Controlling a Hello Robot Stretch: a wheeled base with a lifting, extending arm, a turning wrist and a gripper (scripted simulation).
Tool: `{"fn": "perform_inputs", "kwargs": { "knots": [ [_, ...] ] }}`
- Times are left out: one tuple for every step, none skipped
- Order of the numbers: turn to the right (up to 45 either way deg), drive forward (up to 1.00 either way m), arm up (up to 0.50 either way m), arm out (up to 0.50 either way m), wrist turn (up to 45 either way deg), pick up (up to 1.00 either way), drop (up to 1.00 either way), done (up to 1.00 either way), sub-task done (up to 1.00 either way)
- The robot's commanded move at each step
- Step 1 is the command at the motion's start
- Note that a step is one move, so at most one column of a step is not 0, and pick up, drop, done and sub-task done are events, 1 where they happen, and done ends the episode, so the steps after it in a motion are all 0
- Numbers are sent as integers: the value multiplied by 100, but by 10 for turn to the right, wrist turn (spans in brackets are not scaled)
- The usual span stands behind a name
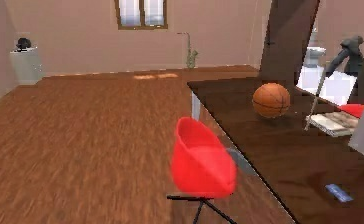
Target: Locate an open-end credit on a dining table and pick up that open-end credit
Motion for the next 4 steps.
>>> {"fn": "perform_inputs", "kwargs": {
  "knots": [
    [450,0,0,0,0,0,0,0,0],
    [300,0,0,0,0,0,0,0,0],
    [0,50,0,0,0,0,0,0,0],
    [-450,0,0,0,0,0,0,0,0]
  ]
}}
